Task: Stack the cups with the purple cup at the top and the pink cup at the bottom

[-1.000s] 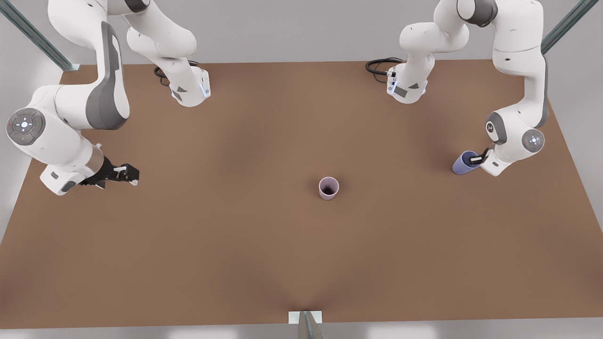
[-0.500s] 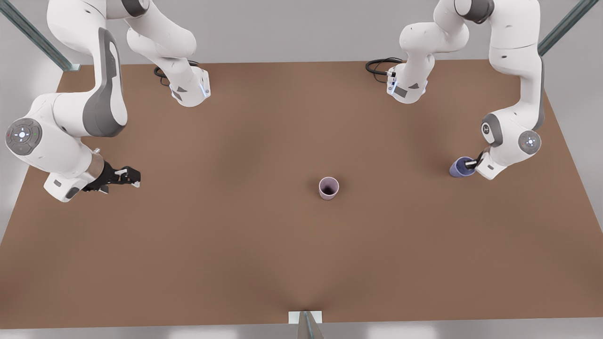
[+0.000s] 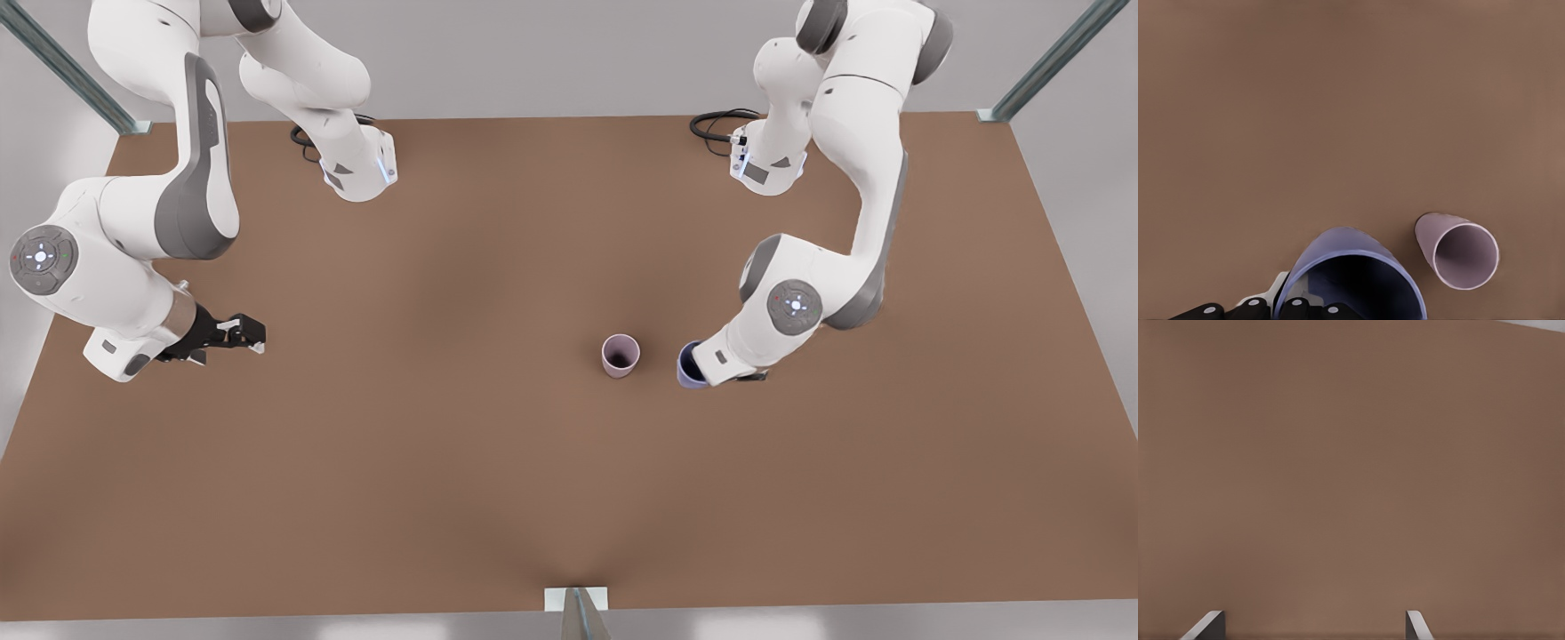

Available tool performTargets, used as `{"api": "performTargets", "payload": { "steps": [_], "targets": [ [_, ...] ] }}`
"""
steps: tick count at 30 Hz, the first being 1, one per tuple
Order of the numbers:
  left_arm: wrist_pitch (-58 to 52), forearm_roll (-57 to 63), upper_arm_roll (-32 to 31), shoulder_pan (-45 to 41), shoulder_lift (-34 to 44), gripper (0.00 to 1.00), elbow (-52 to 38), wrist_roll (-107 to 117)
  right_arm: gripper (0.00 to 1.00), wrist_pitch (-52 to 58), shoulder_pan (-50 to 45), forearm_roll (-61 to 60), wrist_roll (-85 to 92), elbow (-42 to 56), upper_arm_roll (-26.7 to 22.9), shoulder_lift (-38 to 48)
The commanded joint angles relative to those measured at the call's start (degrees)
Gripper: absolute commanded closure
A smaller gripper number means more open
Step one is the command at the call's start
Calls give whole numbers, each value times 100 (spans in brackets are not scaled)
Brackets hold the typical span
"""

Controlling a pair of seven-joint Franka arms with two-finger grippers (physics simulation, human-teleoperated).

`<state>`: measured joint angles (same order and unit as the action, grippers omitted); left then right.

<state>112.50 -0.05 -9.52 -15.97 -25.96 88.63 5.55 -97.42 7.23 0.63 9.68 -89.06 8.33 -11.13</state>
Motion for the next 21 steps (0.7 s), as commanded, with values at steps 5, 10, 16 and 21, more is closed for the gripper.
{"api": "performTargets", "payload": {
  "steps": [5,10,16,21],
  "targets": [
    [-1002,-21,-33,-425,-383,79,-671,3927,0,13,6,-19,8,3,2,-3],
    [-932,-223,-85,-398,-401,79,-645,3980,0,13,24,-19,16,-6,-16,-20],
    [-730,-241,-437,-530,-445,79,-645,4006,0,13,15,-19,8,3,-25,-3],
    [-290,-188,-437,-530,-462,79,-540,3927,0,127,68,-19,8,-6,-34,-20]
  ]
}}
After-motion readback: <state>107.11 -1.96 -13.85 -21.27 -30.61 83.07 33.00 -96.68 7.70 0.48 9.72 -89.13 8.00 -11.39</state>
